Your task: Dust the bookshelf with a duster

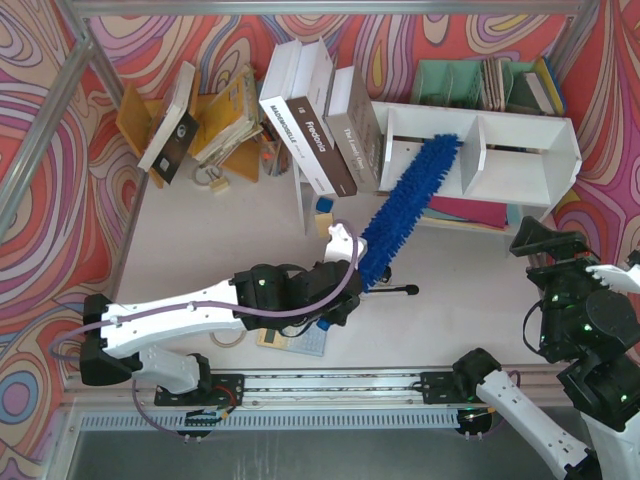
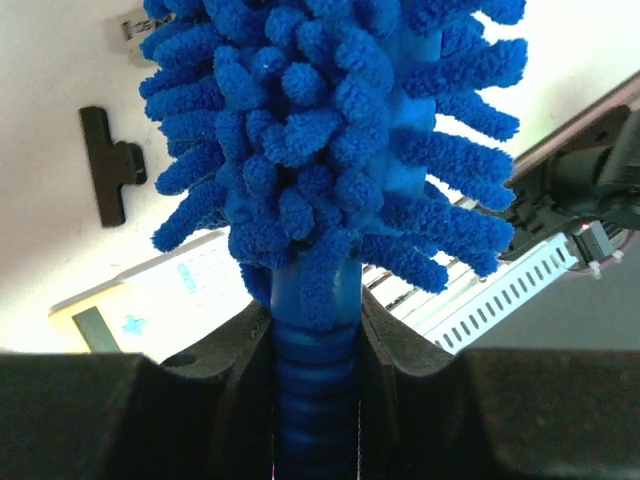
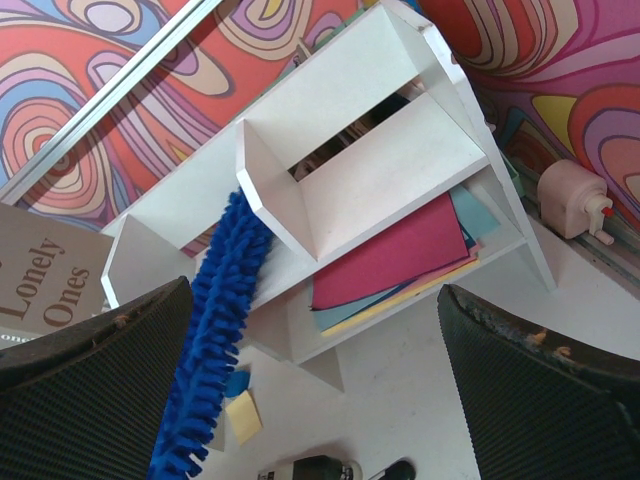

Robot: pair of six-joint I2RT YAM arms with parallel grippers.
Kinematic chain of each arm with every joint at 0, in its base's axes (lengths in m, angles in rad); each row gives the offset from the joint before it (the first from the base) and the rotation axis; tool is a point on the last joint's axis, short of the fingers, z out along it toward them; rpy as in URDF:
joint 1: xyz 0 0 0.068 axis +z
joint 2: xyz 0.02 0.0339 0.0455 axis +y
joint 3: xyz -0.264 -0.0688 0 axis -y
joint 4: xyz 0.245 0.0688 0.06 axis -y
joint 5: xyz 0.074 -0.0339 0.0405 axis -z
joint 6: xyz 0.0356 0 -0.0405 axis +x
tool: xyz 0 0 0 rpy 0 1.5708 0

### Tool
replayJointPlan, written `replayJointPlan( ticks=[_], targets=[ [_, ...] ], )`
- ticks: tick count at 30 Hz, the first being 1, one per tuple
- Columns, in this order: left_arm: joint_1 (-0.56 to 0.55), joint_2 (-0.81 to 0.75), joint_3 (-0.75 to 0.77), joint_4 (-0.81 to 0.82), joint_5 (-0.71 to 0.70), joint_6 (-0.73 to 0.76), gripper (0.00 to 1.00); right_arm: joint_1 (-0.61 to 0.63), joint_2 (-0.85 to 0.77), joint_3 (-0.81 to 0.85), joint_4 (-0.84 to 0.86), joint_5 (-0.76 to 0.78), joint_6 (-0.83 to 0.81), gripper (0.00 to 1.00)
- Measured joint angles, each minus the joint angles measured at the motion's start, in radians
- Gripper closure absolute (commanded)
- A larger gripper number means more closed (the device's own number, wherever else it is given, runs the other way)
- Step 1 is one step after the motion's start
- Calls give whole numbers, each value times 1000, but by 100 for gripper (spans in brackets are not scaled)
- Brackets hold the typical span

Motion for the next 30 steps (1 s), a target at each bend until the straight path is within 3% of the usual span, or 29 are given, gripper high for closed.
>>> replayJointPlan(
  ticks=[11,30],
  targets=[
    [-24,-2,79,-173,-139,-195,100,0,-6,-9,-2,0,0,3],
    [-30,84,133,-155,-127,-148,100,0,-21,-21,-5,5,4,3]
  ],
)
